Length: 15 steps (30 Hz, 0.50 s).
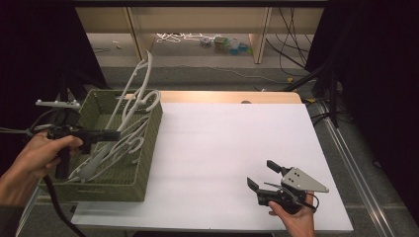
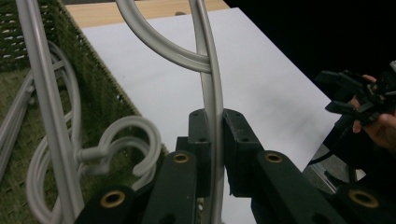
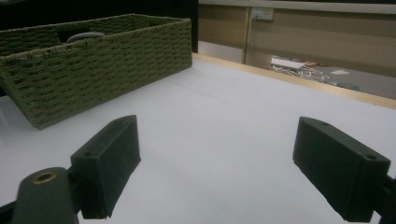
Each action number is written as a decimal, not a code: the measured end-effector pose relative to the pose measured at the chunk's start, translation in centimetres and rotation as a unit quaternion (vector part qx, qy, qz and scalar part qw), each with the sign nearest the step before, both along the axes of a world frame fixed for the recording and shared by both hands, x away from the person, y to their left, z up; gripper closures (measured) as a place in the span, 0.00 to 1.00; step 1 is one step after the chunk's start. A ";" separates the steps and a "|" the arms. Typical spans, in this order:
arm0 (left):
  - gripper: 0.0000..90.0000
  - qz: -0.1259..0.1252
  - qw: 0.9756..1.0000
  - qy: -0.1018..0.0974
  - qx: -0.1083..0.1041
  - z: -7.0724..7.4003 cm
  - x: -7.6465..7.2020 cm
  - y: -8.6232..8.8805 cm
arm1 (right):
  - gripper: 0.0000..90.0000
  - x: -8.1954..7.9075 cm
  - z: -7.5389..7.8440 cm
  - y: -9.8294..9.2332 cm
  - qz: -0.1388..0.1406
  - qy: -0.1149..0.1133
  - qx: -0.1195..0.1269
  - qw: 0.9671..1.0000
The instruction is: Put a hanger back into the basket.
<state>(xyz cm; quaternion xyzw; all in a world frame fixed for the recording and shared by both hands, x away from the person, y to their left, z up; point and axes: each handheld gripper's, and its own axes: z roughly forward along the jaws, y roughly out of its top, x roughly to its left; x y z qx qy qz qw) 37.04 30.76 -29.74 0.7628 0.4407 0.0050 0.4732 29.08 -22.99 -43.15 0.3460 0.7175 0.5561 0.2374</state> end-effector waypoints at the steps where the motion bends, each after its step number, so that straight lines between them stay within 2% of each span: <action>1: 0.91 -0.003 1.000 0.001 0.002 -0.2 -0.1 0.3 | 0.17 0.0 0.0 0.0 0.000 0.001 -0.001 1.000; 4: 0.91 -0.006 1.000 0.005 0.012 -0.5 -0.4 1.1 | 0.17 0.0 0.0 0.0 0.001 0.000 -0.002 1.000; 7: 0.91 -0.003 0.999 0.009 0.030 -1.0 -0.6 1.7 | 0.17 0.0 0.0 0.0 0.000 0.000 -0.002 1.000; 13: 0.91 -0.019 0.998 0.027 0.046 -2.0 -0.8 2.6 | 0.17 0.1 0.0 0.0 -0.004 -0.001 -0.007 1.000; 15: 0.91 -0.017 0.998 0.030 0.051 -2.1 -0.8 2.9 | 0.17 0.1 0.0 0.0 -0.001 0.000 -0.003 1.000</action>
